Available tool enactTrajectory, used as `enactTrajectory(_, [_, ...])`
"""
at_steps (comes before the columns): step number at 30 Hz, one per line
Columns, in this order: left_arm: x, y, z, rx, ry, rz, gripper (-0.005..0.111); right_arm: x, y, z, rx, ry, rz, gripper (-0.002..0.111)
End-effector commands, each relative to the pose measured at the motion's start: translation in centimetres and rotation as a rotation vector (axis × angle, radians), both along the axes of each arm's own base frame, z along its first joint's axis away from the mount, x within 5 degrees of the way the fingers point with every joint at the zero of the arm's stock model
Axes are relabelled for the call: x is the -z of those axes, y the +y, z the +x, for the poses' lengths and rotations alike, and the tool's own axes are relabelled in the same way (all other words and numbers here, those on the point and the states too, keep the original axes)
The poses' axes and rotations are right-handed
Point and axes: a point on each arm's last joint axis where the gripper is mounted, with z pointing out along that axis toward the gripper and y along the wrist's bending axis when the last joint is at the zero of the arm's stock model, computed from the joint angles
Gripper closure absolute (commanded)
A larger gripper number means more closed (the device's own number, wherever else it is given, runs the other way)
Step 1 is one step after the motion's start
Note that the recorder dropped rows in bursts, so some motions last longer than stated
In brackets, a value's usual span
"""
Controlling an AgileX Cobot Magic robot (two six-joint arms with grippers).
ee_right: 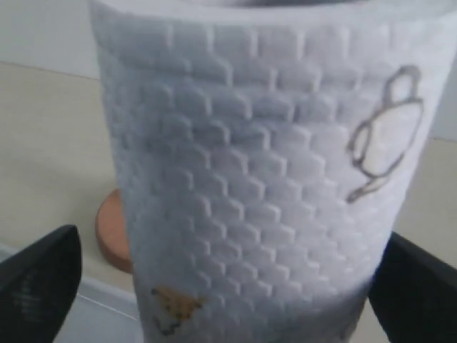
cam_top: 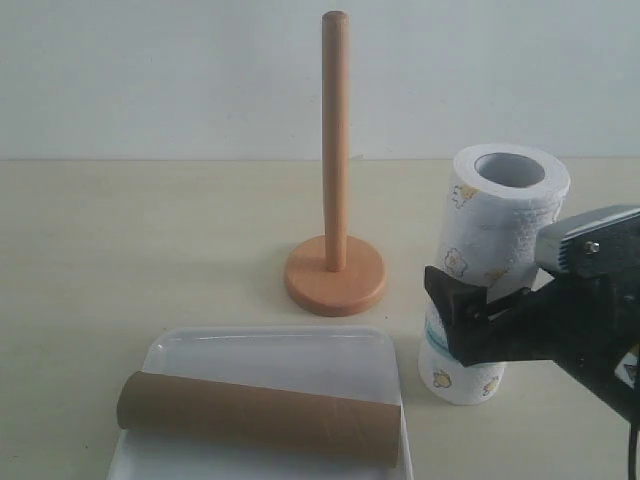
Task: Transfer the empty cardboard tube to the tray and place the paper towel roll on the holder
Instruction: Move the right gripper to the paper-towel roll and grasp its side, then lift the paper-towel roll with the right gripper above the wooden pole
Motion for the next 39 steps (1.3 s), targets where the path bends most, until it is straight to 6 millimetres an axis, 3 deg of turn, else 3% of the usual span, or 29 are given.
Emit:
enactTrajectory(1, [0.1, 0.0, 0.0, -0.004, 0.0, -0.005, 0.102, 0.5, 0.6, 0.9, -0.001, 0.006, -0.017, 0.005])
enactTrajectory(4, [0.1, 0.0, 0.0, -0.004, 0.0, -0.005, 0.102, 0.4, 0.7, 1.1, 0.001, 0.008, -0.008, 0.005])
enactTrajectory(7, [0.1, 0.0, 0.0, -0.004, 0.0, -0.005, 0.102, 0.4, 0.7, 1.1, 0.008, 0.015, 0.012, 0.016])
enactTrajectory(10, [0.1, 0.0, 0.0, -0.004, 0.0, -0.005, 0.102, 0.4, 0.6, 1.2, 0.03, 0.023, 0.019, 0.047])
enactTrajectory(14, [0.1, 0.0, 0.0, -0.004, 0.0, -0.005, 0.102, 0.6, 0.5, 1.1, 0.037, 0.038, 0.013, 0.108])
enactTrajectory(22, [0.1, 0.0, 0.0, -0.004, 0.0, -0.005, 0.102, 0.1, 0.1, 1.4, 0.085, -0.017, 0.018, 0.107])
enactTrajectory(28, [0.1, 0.0, 0.0, -0.004, 0.0, -0.005, 0.102, -2.6, 0.4, 2.0, 0.086, -0.093, 0.054, 0.107])
enactTrajectory(33, [0.1, 0.0, 0.0, -0.004, 0.0, -0.005, 0.102, -6.8, 1.5, 2.8, 0.04, -0.11, 0.062, 0.107])
enactTrajectory(39, [0.1, 0.0, 0.0, -0.004, 0.0, -0.005, 0.102, -14.5, 2.6, 3.6, -0.024, -0.191, 0.095, 0.107])
